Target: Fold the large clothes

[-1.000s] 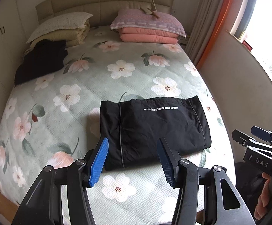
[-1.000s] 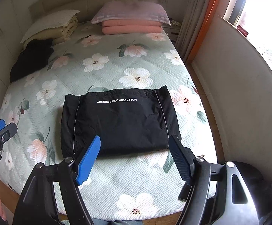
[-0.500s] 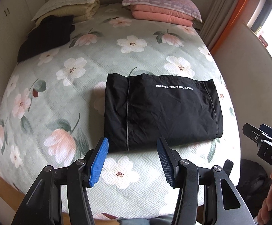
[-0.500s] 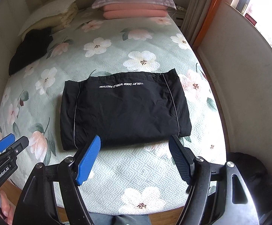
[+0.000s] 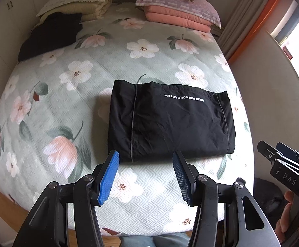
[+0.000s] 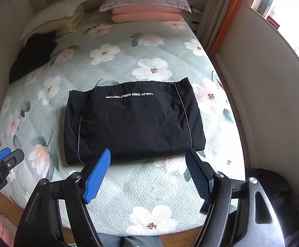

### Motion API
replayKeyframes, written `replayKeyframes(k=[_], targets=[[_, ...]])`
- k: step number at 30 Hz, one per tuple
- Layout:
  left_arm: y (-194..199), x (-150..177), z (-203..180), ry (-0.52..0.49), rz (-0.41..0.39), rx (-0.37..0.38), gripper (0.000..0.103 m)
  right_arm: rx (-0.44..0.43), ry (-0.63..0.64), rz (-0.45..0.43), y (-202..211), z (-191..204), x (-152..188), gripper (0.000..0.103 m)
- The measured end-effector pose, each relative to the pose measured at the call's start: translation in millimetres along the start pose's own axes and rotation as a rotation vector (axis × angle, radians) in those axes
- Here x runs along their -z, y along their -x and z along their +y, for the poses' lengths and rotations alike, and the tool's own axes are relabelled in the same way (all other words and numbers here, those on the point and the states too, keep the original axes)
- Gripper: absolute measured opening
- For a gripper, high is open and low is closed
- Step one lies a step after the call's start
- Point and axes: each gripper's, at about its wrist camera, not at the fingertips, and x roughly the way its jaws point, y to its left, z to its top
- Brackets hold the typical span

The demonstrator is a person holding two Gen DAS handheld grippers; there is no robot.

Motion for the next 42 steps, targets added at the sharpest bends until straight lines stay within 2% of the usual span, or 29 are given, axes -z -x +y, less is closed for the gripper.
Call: replayKeyframes(k=[9,16,23,28,39,42], targets=[[11,-2,-13,-0.056,-0.058,-0.069,0.056,-0.018,-0.003,0.001,1,-3,1,0.077],[13,-5,-19,-0.059,-0.074,-0.111,0.056,-0.029,-0.009,0.005,0,-8,0,0.077],[18,-8,-26,-0.074,-0.085,-0.121,0.056,-0.041,-0.017,0.009,-2,-12,1,0.077],[23,-10,-26,-0.039,-0.113,-0.136,0.056,-0.039,-0.018,0.004,-1,-14,1,0.077],[24,-9,-24,-0.007,-0.109,-0.145,0.056,-0.043,-0.019,0.006,1,-15,3,0.077],[29,-9,-18,0.036,-0.127,-0.141,0.056,-0.043,-0.016,0.006,2,-14,5,0.077]])
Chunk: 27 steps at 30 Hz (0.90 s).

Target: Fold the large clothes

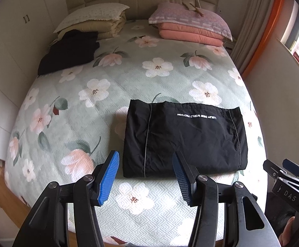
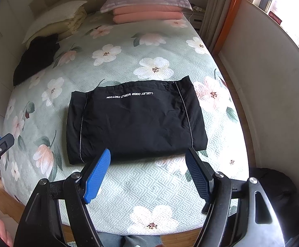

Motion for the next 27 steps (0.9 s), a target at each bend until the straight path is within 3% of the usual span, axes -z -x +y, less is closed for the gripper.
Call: replayKeyframes(k=[11,24,27], targets=[[4,3,13,0.040,-0.016,-0.064,0.056,-0.006,0.021,-0.004,4,7,1,0.077],[-1,12,19,0.051,0.012,-0.085,0.056,-0.020,0.043,0.008,1,13,11,0.077],[2,13,20,0.054,-0.014,-0.098,0.056,-0.020,0.047,-0.003,2,14,11,0.077]])
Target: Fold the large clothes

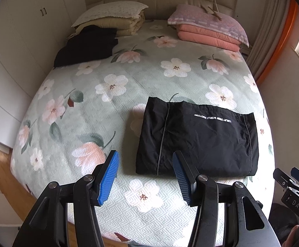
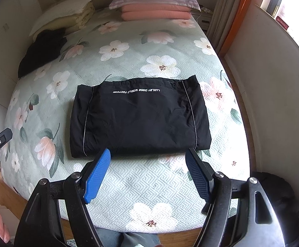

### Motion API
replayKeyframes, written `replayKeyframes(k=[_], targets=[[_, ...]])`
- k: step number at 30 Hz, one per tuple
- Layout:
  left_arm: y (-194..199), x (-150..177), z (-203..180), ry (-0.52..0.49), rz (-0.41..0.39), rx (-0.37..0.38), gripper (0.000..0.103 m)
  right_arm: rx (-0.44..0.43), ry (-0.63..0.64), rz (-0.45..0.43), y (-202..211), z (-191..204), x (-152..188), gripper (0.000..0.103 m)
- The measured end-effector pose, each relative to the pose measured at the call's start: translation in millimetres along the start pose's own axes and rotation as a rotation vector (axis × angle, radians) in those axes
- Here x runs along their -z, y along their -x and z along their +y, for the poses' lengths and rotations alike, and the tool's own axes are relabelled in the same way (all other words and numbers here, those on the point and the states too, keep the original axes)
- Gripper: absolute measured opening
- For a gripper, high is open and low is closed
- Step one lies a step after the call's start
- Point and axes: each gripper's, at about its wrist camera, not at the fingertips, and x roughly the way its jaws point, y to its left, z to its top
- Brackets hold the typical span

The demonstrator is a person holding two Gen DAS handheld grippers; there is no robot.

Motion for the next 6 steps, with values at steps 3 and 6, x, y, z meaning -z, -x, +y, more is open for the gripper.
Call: replayKeyframes(k=[3,6], targets=[[8.8,-0.2,-0.9,-0.030,-0.069,-0.065,0.059,0.008,0.000,-0.006,1.6,-0.5,1.7,0.077],[8.9,-2.9,-0.5,-0.039,-0.066,-0.048,0.061,0.006,-0.011,0.002,0.3,-3.2,2.9,0.077]])
